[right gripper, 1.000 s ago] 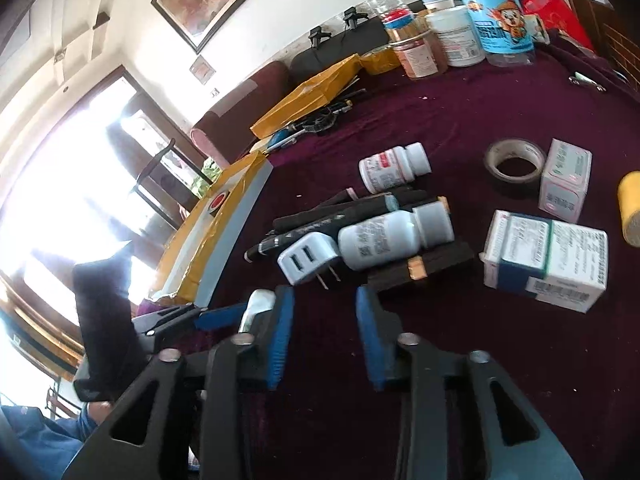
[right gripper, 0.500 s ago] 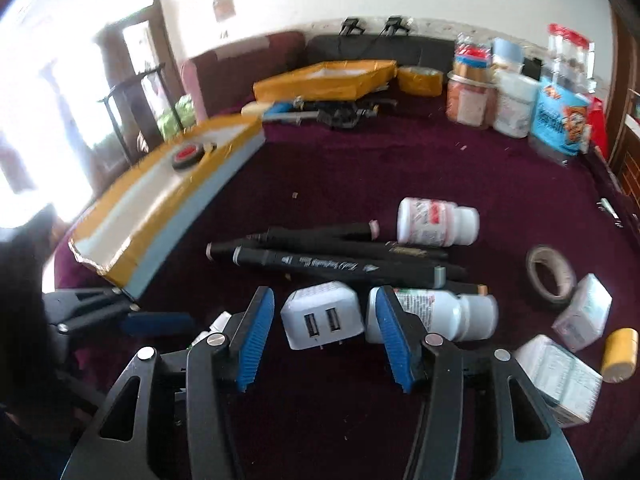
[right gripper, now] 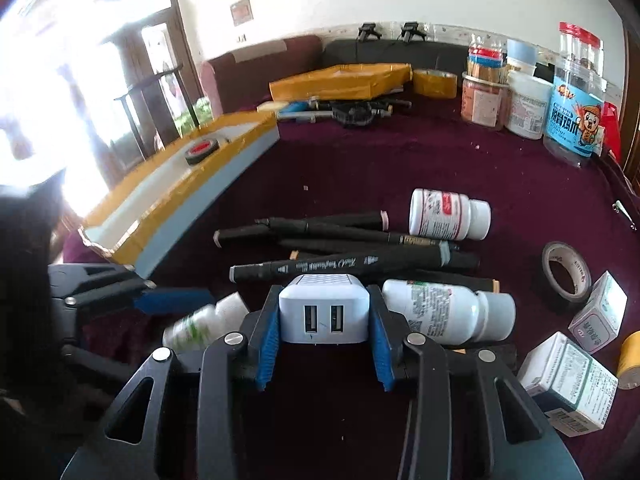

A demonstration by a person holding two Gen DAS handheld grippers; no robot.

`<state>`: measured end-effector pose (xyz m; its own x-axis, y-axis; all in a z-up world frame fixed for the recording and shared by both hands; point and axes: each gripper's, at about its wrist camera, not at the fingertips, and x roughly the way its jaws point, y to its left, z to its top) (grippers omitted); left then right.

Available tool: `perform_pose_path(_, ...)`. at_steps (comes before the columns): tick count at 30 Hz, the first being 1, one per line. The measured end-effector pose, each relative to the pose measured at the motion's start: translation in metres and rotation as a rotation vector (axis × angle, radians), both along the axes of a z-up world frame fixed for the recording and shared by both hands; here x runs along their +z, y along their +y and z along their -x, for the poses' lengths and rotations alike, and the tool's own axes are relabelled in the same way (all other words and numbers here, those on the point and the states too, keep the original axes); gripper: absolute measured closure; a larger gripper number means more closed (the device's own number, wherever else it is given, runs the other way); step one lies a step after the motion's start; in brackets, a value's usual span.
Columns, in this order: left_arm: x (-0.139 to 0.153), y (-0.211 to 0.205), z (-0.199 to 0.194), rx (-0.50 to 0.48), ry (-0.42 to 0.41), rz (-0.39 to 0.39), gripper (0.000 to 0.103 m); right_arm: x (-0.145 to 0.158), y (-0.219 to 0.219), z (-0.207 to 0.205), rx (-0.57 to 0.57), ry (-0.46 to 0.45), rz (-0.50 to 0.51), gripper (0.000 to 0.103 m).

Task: Organize rigid objects
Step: 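Grasp the white pill bottle with left gripper while right grasps the white charger, then carry the pill bottle and charger over the white tray with both grippers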

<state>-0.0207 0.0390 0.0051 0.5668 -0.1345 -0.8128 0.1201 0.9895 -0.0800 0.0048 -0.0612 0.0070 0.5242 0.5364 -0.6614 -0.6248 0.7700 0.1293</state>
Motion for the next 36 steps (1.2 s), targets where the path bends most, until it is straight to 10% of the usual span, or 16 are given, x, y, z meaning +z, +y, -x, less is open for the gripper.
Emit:
perform_pose_path(18,0.013,0.029,0.005,0.029,-0.03,0.164,0.072,0.007,-0.02,-0.008,-0.031,0.04,-0.179,0.068)
perform_pose_path(36,0.032,0.051,0.007,0.072,-0.089,0.157,0.072,0.007,-0.023,-0.008,-0.052,0.04,-0.181,0.068)
